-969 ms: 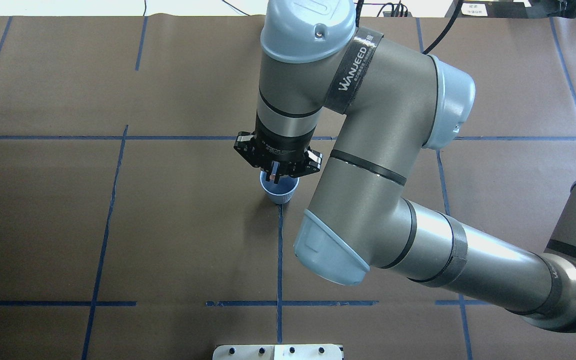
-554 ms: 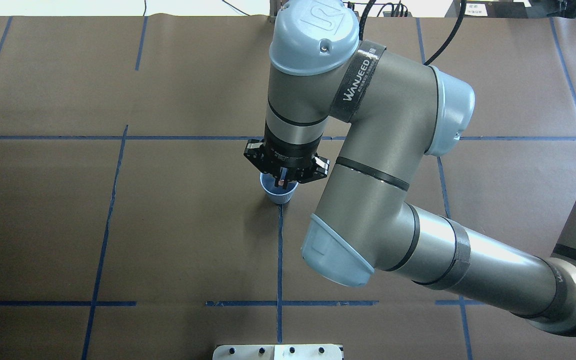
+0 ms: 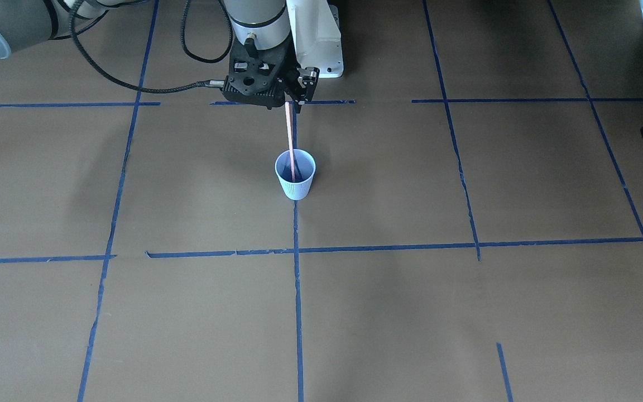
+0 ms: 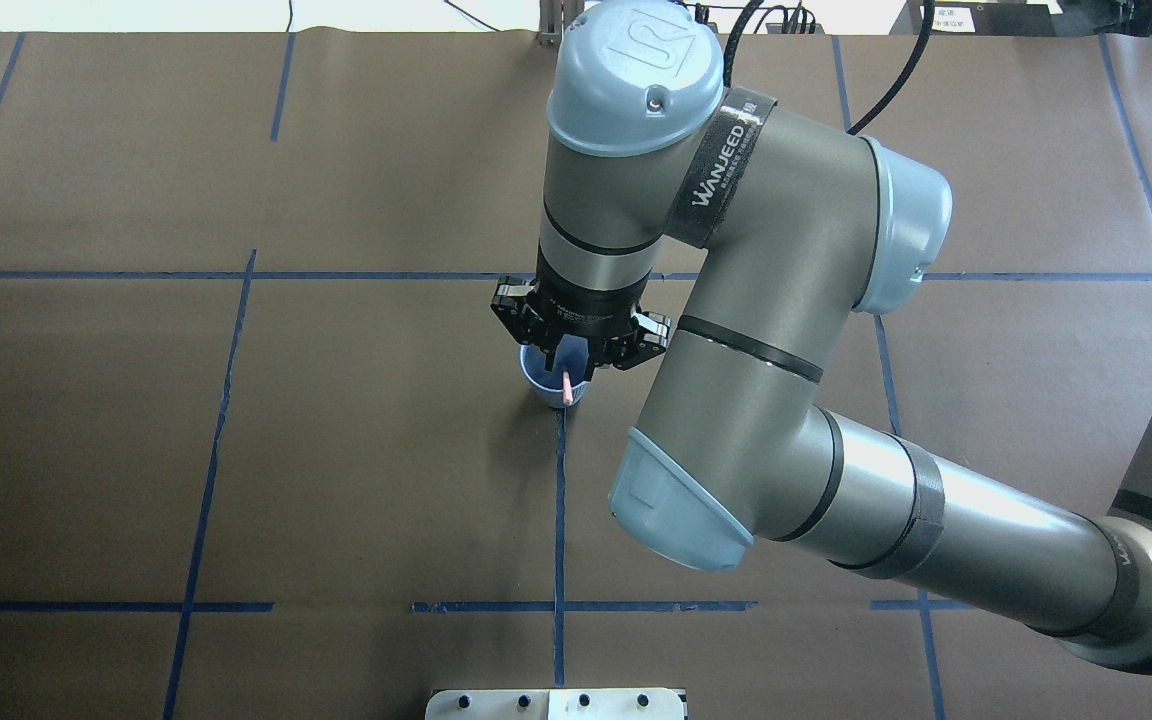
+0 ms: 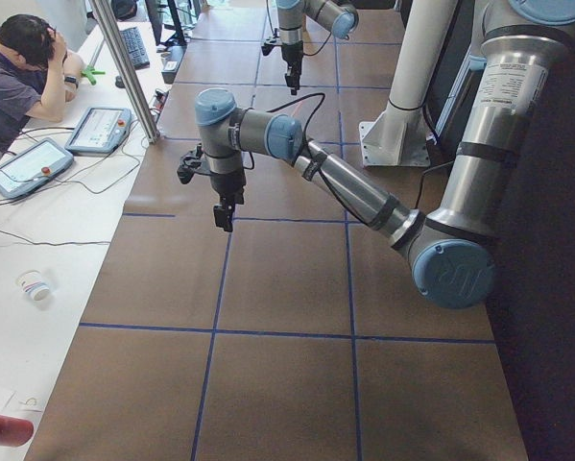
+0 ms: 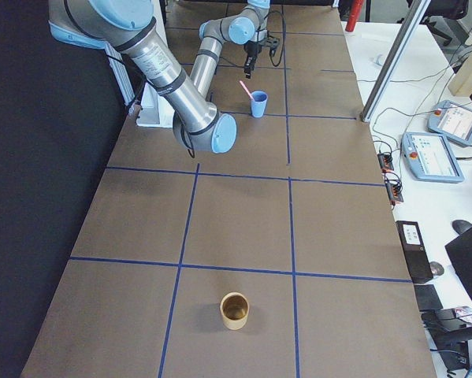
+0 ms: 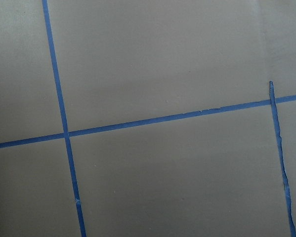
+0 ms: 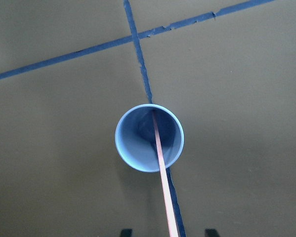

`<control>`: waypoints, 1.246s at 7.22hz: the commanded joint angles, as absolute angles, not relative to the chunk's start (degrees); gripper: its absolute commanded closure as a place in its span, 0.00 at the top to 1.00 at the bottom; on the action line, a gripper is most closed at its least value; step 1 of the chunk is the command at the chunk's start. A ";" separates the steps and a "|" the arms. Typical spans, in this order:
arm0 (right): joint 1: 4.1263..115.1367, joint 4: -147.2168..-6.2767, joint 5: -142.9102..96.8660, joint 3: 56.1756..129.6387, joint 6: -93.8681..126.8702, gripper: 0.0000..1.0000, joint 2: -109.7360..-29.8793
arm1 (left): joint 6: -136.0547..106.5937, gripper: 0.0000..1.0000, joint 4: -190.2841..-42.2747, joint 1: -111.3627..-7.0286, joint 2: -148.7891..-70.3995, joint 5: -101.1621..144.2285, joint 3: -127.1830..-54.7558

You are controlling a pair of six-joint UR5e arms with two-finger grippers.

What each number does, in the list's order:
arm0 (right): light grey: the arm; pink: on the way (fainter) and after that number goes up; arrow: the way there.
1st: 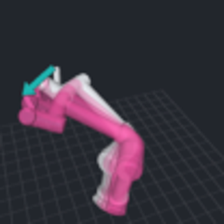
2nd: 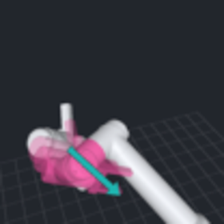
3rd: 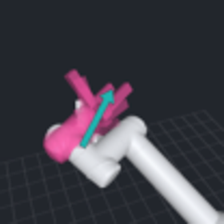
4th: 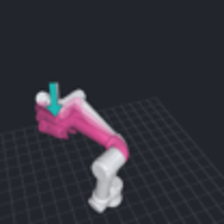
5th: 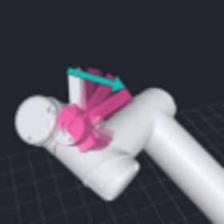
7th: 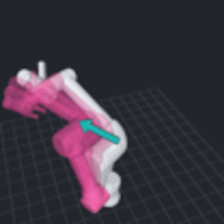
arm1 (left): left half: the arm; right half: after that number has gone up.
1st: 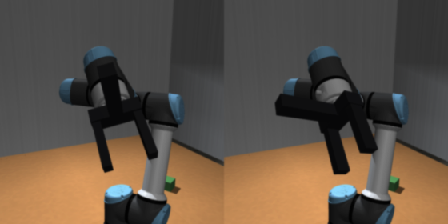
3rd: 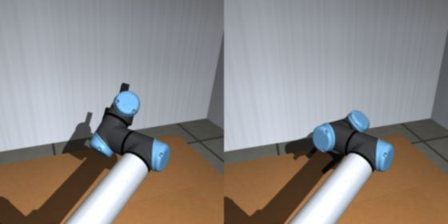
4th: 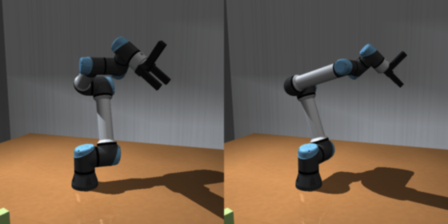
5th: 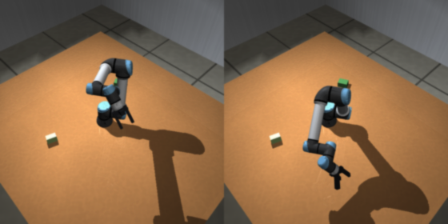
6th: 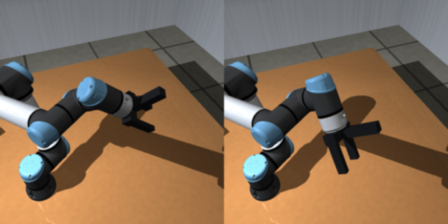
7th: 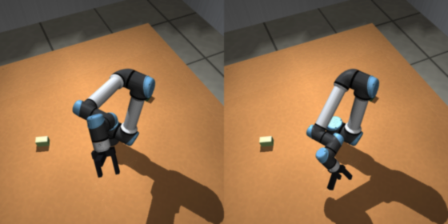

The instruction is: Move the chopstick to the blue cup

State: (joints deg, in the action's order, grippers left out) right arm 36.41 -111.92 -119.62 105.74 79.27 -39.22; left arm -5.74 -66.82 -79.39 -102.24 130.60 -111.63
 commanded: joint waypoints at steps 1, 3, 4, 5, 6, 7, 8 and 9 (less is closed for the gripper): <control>43.47 -111.27 -121.19 111.76 72.83 1.00 -45.13 | -4.76 1.00 -68.20 -80.58 -100.56 130.69 -111.36; 55.30 -111.27 -129.24 116.63 55.20 1.00 -56.91 | 10.39 1.00 -68.64 -87.06 -98.53 131.65 -105.69; 60.07 -111.10 -131.11 117.76 45.19 1.00 -63.48 | 14.72 1.00 -68.73 -89.88 -98.00 134.44 -101.21; 65.42 -111.01 -131.39 117.60 32.21 1.00 -70.94 | 16.24 1.00 -69.08 -91.91 -97.39 134.91 -98.03; 72.96 -110.83 -134.96 115.34 17.90 1.00 -77.89 | 16.17 1.00 -71.26 -92.02 -93.29 134.83 -98.26; 81.74 -110.83 -140.57 109.66 8.88 1.00 -81.44 | 16.08 1.00 -76.85 -91.85 -90.47 134.82 -97.48; 86.09 -110.74 -142.28 105.08 4.96 1.00 -82.87 | 16.00 1.00 -82.56 -91.93 -89.05 135.09 -95.56; 87.61 -110.83 -142.38 102.42 5.27 1.00 -83.58 | 16.08 1.00 -83.66 -91.93 -87.90 135.17 -95.45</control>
State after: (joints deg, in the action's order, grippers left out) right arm 83.65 -110.81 -140.94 106.61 8.13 -81.77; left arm 16.01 -80.37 -91.88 -89.67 135.02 -96.26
